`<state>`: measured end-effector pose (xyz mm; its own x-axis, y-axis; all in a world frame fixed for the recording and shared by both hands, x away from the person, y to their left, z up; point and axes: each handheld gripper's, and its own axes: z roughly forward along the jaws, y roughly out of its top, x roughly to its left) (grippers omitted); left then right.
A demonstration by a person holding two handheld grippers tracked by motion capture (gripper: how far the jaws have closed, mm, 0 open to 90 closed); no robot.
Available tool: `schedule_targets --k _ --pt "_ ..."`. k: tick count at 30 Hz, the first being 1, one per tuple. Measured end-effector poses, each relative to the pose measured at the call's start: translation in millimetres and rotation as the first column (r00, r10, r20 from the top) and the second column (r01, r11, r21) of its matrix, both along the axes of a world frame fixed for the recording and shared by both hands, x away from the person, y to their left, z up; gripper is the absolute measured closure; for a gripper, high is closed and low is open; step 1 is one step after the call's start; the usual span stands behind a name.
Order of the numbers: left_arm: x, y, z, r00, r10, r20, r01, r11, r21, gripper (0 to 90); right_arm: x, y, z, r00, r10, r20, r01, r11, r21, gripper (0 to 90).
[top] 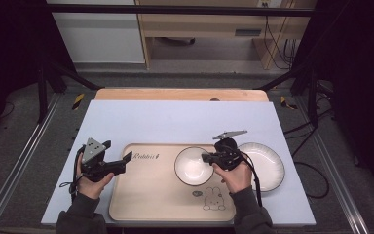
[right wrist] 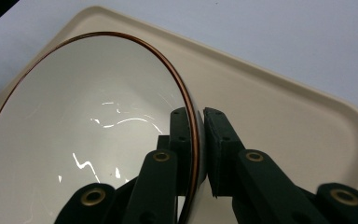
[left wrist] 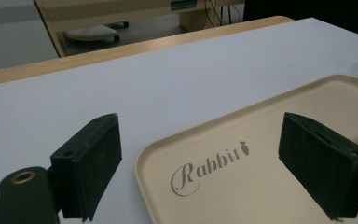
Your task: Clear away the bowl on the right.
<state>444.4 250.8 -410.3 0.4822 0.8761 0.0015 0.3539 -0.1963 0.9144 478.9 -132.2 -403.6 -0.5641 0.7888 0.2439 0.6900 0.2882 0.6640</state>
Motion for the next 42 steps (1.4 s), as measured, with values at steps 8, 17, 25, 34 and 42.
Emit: schedule_targets --k 8,17,25,34,42 --pt "0.0 -0.9 -0.6 1.0 -0.005 -0.001 0.005 1.0 0.008 12.8 2.4 10.2 -8.1 0.9998 0.018 -0.007 -0.018 0.9998 0.001 82.3" --pt "0.0 -1.3 -1.0 1.0 -0.004 -0.002 0.004 1.0 0.007 12.8 4.3 22.1 -17.5 0.9992 0.034 -0.022 -0.033 0.9993 0.019 82.3" --pt "0.1 -1.1 -1.0 1.0 -0.004 -0.003 0.004 1.0 0.008 12.8 4.6 28.3 -22.5 0.9986 0.048 -0.024 -0.048 0.9987 0.019 82.2" --pt "0.1 -0.4 -0.9 1.0 -0.003 -0.002 0.003 1.0 0.007 12.8 6.2 34.8 -29.3 0.9974 0.055 -0.045 -0.055 0.9985 0.004 82.3" --pt "0.1 -1.1 -1.1 1.0 -0.004 -0.003 0.004 1.0 0.008 12.8 7.3 38.9 -34.9 0.9963 0.063 -0.059 -0.064 0.9979 -0.013 82.2"
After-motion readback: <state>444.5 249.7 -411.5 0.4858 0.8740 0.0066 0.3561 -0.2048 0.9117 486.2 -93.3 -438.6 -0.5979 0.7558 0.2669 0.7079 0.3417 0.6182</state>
